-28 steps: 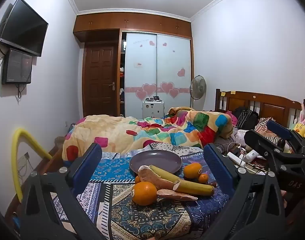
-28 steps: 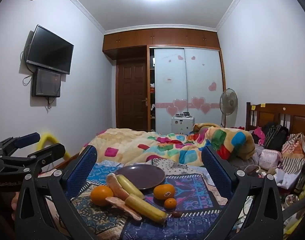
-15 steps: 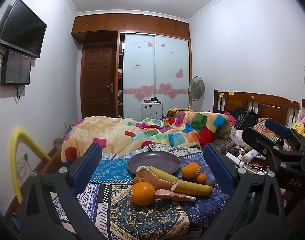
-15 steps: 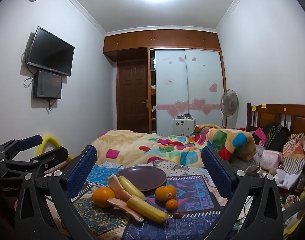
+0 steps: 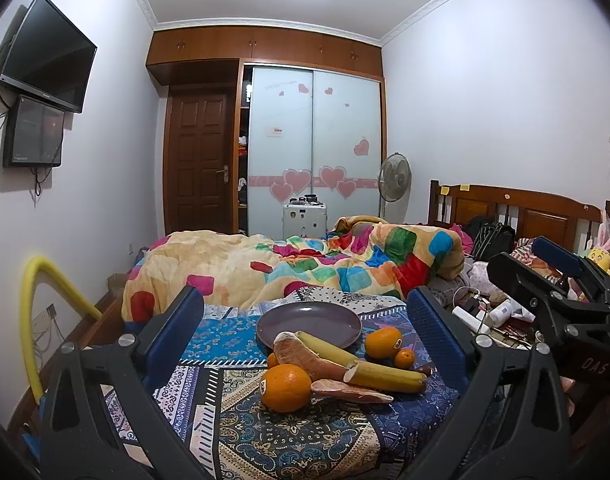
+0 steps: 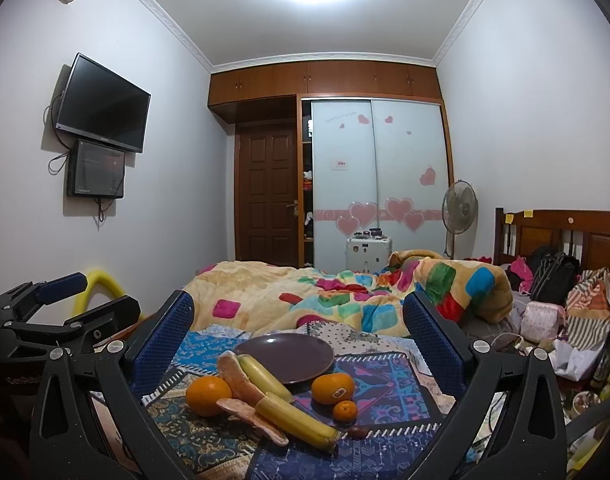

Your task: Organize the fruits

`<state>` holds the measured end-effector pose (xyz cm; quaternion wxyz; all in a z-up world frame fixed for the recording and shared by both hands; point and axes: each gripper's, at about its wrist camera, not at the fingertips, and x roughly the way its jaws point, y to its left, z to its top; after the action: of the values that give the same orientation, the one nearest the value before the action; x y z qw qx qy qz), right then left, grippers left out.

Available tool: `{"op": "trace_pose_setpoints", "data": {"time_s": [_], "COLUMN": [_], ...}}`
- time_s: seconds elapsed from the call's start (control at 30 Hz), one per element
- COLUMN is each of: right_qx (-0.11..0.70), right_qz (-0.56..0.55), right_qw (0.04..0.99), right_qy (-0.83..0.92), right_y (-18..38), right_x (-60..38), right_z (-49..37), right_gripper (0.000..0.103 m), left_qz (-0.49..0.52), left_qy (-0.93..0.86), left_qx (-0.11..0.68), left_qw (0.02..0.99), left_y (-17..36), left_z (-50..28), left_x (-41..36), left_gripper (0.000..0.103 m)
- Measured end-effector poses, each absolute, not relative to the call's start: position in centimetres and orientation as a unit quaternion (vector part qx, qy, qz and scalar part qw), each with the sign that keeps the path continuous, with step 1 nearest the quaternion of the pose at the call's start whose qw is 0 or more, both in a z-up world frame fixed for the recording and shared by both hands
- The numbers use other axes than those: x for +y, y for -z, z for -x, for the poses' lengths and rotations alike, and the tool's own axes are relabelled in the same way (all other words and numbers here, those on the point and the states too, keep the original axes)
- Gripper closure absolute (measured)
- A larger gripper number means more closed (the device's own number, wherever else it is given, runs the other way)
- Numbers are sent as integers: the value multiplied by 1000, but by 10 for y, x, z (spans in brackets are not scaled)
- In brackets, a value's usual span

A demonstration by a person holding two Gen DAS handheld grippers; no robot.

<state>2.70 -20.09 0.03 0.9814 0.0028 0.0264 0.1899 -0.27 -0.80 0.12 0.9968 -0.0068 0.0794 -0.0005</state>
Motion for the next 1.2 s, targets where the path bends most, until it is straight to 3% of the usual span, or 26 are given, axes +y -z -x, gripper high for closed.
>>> {"op": "trace_pose_setpoints", "data": {"time_s": [1.2], "right_qx": [29], "right_qz": [-11], "right_qw": [980], "right_qy": [-199], "right_y": [1], "right_x": [-198], "right_z": [-26], "right_gripper": [0], "left_qz": [14], "left_qy": [-6], "left_qx": [79], "left_qw": [997], "left_y": [3], "left_z": [-4], "left_x": [2], "left_gripper": [0]}}
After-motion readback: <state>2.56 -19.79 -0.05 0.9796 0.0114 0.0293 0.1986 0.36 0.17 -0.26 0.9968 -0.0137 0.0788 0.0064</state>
